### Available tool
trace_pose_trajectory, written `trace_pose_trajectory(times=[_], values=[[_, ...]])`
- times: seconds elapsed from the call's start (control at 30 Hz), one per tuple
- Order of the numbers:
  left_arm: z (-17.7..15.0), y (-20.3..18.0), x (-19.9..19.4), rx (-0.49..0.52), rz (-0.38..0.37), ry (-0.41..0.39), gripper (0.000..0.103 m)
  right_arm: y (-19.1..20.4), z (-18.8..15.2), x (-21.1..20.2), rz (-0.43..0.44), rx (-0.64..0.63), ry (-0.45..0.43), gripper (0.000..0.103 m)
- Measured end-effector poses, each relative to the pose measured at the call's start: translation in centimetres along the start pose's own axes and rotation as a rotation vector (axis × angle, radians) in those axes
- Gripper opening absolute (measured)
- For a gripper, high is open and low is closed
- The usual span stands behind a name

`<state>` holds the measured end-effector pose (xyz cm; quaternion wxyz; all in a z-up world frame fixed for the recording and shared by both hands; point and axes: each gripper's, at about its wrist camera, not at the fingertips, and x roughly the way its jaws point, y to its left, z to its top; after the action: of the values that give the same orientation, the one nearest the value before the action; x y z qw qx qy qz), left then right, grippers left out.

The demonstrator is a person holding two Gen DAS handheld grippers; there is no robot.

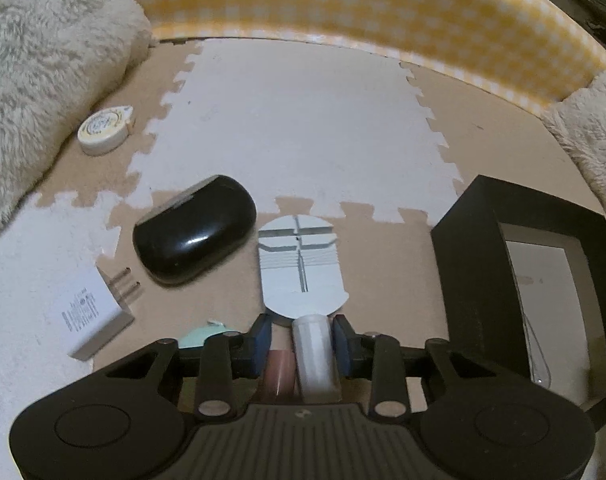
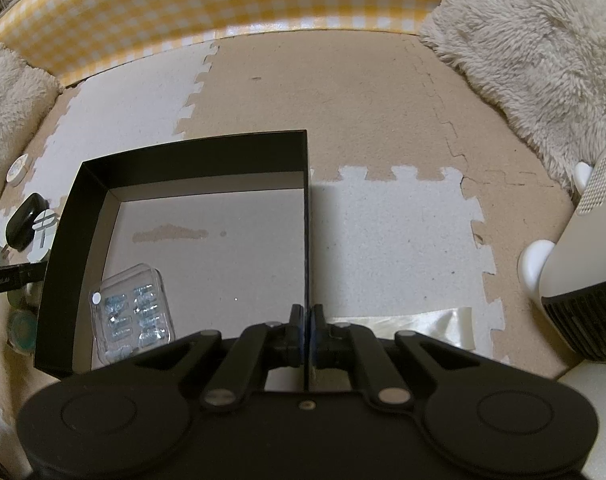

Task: Organize rigid objects
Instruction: 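Move the left gripper to the white strap tool and grasp its handle, then carry the white strap tool into the black box and release it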

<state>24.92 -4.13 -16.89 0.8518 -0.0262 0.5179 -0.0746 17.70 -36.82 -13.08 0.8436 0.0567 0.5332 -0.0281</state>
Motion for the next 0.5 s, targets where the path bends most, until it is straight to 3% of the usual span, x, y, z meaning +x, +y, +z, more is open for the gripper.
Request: trace_pose_trajectory(times=[0.03, 0.07, 0.5], values=[[0.0, 0.1, 0.0, -0.007, -0.006, -0.005, 0.022, 0.0, 0.0, 0.0, 0.0, 0.0, 0.0, 0.004], [0.1, 0.2, -0.1, -0.021, -0.019, -0.007, 0.021, 0.0, 0.0, 0.0, 0.0, 0.0, 0.0, 0.004], [-0.2, 0.1, -1.3, -0.143, -0.169, -0.024, 0.02, 0.0, 0.0, 0.0, 0.0, -0.001, 0.001, 0.004]])
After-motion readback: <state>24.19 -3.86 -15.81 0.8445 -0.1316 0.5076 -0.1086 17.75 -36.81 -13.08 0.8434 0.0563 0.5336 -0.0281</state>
